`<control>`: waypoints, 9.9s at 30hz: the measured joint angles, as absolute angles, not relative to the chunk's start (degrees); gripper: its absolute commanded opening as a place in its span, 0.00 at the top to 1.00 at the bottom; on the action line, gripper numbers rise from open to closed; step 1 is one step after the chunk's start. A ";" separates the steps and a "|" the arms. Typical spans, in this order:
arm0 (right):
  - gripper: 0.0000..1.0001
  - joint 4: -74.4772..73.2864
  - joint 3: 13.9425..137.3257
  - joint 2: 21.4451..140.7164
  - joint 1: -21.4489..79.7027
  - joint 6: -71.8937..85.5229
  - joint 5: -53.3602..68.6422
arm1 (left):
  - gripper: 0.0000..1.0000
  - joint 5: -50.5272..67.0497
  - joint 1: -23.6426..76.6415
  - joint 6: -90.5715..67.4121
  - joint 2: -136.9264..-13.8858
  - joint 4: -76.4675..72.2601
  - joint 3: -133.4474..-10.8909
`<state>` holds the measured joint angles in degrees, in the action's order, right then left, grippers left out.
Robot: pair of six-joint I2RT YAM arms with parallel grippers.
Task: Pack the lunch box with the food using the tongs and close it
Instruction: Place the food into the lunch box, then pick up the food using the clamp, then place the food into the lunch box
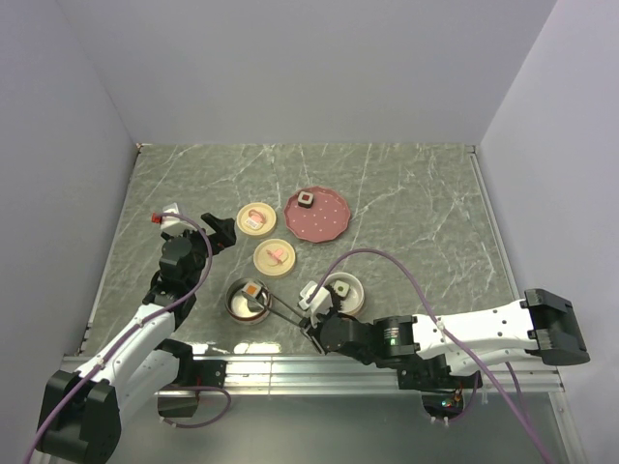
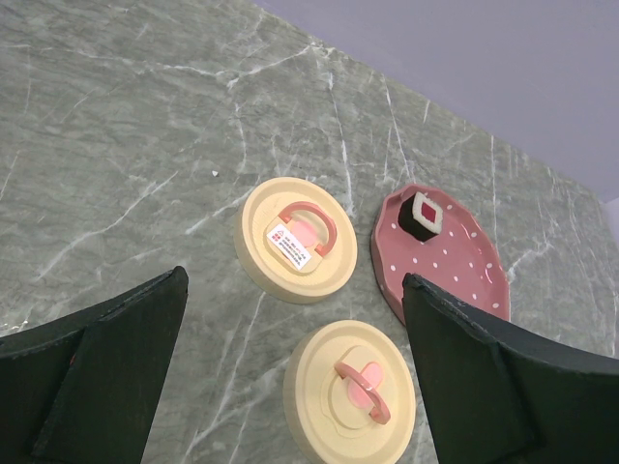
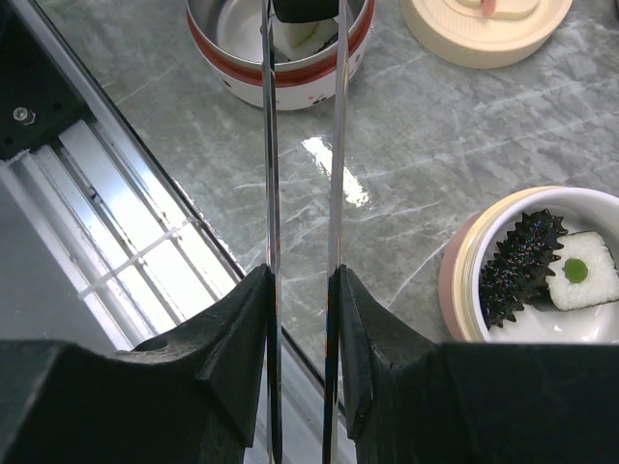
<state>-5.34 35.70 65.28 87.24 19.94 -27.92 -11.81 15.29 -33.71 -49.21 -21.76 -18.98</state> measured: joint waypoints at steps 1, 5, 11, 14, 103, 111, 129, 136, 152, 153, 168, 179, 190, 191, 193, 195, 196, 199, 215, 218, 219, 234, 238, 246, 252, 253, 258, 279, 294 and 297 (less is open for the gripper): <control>0.62 -5.34 35.70 65.28 87.24 19.94 -27.92 | 0.01 -11.84 15.29 -33.71 -49.21 -21.76 -18.98; 0.57 -5.34 35.70 65.28 87.24 19.97 -27.97 | 0.01 -11.84 15.29 -33.74 -49.21 -21.76 -18.98; 0.53 -5.30 35.70 65.28 87.24 19.92 -28.03 | 0.00 -11.81 15.29 -33.74 -49.21 -21.76 -18.98; 0.52 -5.26 35.70 65.28 87.24 19.92 -28.03 | 0.01 -11.81 15.29 -33.71 -49.21 -21.76 -18.98; 0.52 3.62 53.47 95.72 43.92 15.62 -18.22 | 0.00 -11.64 15.00 -33.74 -48.95 -21.98 -18.98; 0.71 1.37 55.31 96.99 43.83 16.88 -19.81 | 0.00 -11.64 15.00 -33.74 -48.95 -21.98 -18.98; 0.88 -0.80 50.04 86.08 43.83 17.45 -21.12 | 0.00 -11.62 14.96 -33.74 -48.95 -21.98 -18.98; 0.89 -0.38 44.95 77.54 43.83 17.06 -19.09 | 0.01 -11.60 14.94 -33.74 -48.90 -21.98 -18.98; 0.89 0.03 37.28 63.53 53.67 17.56 -18.72 | 0.00 -11.42 14.70 -33.76 -48.84 -21.98 -18.98; 0.89 -0.05 36.93 63.05 54.74 17.76 -19.11 | 0.00 -11.40 14.70 -33.76 -48.84 -21.98 -18.98; 0.90 -1.78 35.07 58.67 73.93 22.37 -24.45 | 0.01 -11.42 14.70 -33.76 -48.82 -21.98 -18.98; 0.91 -3.88 33.26 54.22 84.60 23.59 -25.26 | 0.01 -11.42 14.70 -33.89 -48.84 -21.96 -18.98; 0.91 -5.26 33.36 56.58 88.77 23.79 -25.43 | 0.01 -11.42 14.70 -33.91 -48.84 -21.96 -18.98; 0.91 -5.48 33.36 57.21 88.97 23.79 -25.43 | 0.01 -11.42 14.70 -33.91 -48.84 -21.96 -18.98; 0.91 -5.91 33.36 58.00 89.30 23.79 -25.39 | 0.01 -11.42 14.70 -33.91 -48.84 -21.96 -18.98; 0.91 -6.13 33.36 58.08 89.56 23.77 -25.36 | 0.01 -11.42 14.70 -33.91 -48.84 -21.96 -18.98; 0.91 -6.07 33.36 58.06 89.65 23.77 -25.34 | 0.01 -11.42 14.70 -33.91 -48.84 -21.96 -18.98; 0.91 -6.02 33.36 58.00 89.89 23.73 -25.08 | 0.00 -11.42 14.70 -33.91 -48.84 -21.96 -18.98; 0.91 -5.10 33.76 59.79 90.26 21.80 -21.69 | 0.01 -11.42 14.70 -33.91 -48.84 -21.96 -18.98; 0.91 -4.54 34.06 60.88 90.26 21.34 -21.52 | 0.01 -11.42 14.70 -33.91 -48.84 -21.96 -18.98; 0.90 -4.40 34.35 61.36 90.26 21.15 -21.52 | 0.01 -11.42 14.70 -33.91 -48.82 -21.96 -18.98; 0.89 -2.98 37.50 66.74 90.21 19.90 -21.69 | 0.00 -11.42 14.70 -33.91 -48.49 -21.96 -18.98; 0.89 -3.09 37.47 65.76 89.58 20.18 -22.13 | 0.01 -11.42 14.70 -33.91 -48.49 -21.96 -18.98; 0.89 -2.94 37.17 63.66 86.48 20.34 -22.70 | 0.00 -11.42 14.70 -33.91 -48.49 -21.96 -18.98; 0.89 -2.52 37.17 65.91 86.19 20.25 -21.89 | 0.01 -11.42 14.70 -33.91 -48.49 -21.96 -18.98; 0.89 -2.50 37.17 66.39 86.19 20.21 -21.63 | 0.01 -11.42 14.70 -33.91 -48.49 -21.96 -18.98; 0.89 -2.07 37.23 67.33 86.19 19.90 -21.10 | 0.01 -11.42 14.70 -33.91 -48.49 -21.98 -18.98; 0.89 -0.19 37.74 68.79 85.95 19.62 -18.15 | 0.01 -11.42 14.70 -33.91 -48.47 -21.98 -18.98; 0.70 -0.49 39.13 70.65 85.95 19.94 -19.53 | 0.01 -11.40 14.70 -33.91 -48.47 -21.98 -18.98; 0.64 -0.64 39.16 70.65 85.95 19.97 -19.99 | 0.01 -11.42 14.70 -33.91 -48.47 -21.98 -18.96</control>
<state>-0.64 39.16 70.65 85.95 19.97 -19.99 -11.42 14.70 -33.91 -48.47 -21.98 -18.96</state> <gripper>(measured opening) 0.403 0.995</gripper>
